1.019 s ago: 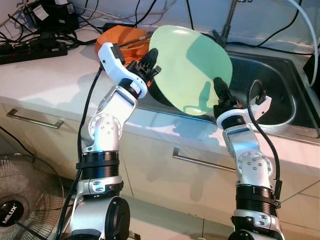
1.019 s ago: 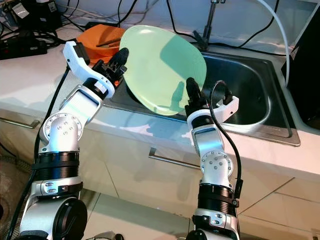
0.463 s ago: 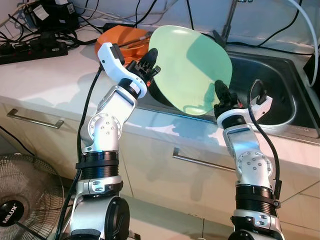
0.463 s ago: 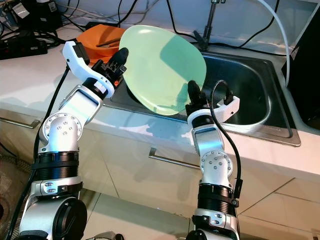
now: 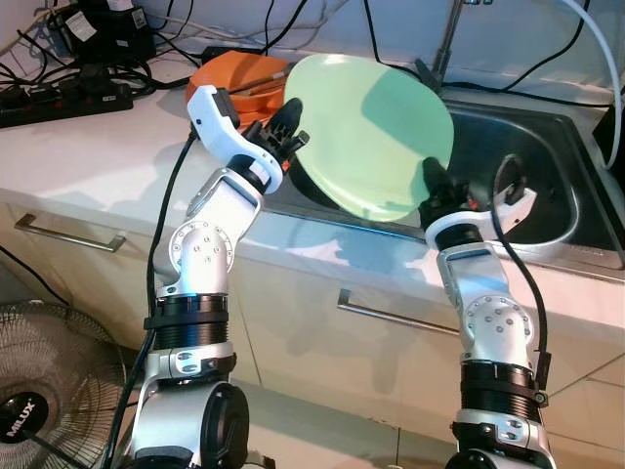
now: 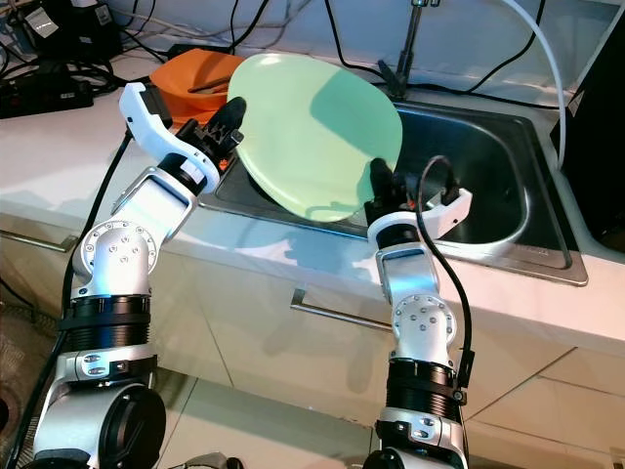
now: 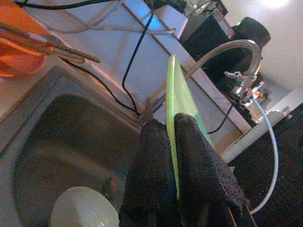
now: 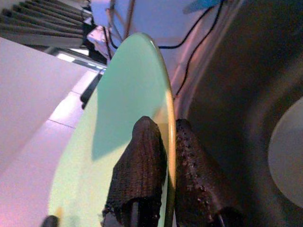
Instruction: Kitchen organization
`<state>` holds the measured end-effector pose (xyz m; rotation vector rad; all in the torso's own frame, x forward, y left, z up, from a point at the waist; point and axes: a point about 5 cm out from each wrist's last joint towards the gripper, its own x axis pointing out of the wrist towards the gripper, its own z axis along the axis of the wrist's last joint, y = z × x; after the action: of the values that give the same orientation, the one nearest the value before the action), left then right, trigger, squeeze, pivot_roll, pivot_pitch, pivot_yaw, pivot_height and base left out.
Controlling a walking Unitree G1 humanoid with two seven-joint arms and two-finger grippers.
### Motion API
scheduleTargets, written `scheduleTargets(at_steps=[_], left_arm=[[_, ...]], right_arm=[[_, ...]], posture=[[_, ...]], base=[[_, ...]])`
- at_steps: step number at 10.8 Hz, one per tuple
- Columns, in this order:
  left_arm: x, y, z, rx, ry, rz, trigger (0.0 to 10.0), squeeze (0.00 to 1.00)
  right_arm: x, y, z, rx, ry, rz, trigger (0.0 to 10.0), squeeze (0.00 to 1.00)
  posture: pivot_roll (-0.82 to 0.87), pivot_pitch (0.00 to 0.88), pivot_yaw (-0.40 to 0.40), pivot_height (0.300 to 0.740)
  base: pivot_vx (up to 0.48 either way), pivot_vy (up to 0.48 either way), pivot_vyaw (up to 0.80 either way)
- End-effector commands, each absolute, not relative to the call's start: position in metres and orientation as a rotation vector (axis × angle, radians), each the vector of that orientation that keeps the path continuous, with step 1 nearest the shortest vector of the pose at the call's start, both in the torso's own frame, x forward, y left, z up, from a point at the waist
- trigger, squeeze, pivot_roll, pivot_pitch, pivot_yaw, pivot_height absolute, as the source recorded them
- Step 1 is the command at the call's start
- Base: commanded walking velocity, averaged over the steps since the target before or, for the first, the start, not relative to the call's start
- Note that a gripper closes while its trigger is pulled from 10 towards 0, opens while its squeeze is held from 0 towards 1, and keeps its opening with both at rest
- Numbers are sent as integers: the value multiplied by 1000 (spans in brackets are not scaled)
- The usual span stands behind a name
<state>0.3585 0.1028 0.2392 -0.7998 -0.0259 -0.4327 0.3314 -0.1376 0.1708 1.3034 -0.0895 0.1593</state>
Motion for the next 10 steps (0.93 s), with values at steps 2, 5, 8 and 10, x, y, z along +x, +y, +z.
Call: scheduleTargets(at_steps=[2,5,8,10], left_arm=[[358,100,241,-782,-33,-456,10000,0],[359,100,232,-805,-1,-462,10000,1000],[357,99,233,-866,6,-490,10000,1000],[357,100,233,-896,7,-498,10000,1000]], right_arm=[[334,-124,180,1383,-100,178,0,0],[334,-127,181,1425,-111,166,0,0],[335,-132,182,1443,-119,148,0,0],[337,-136,182,1461,-129,124,0,0]], posture=[[-72,2,44,740],[-72,4,44,740],[-72,6,43,740],[-72,6,43,740]], base=[[0,0,0],[0,0,0],[0,0,0],[0,0,0]])
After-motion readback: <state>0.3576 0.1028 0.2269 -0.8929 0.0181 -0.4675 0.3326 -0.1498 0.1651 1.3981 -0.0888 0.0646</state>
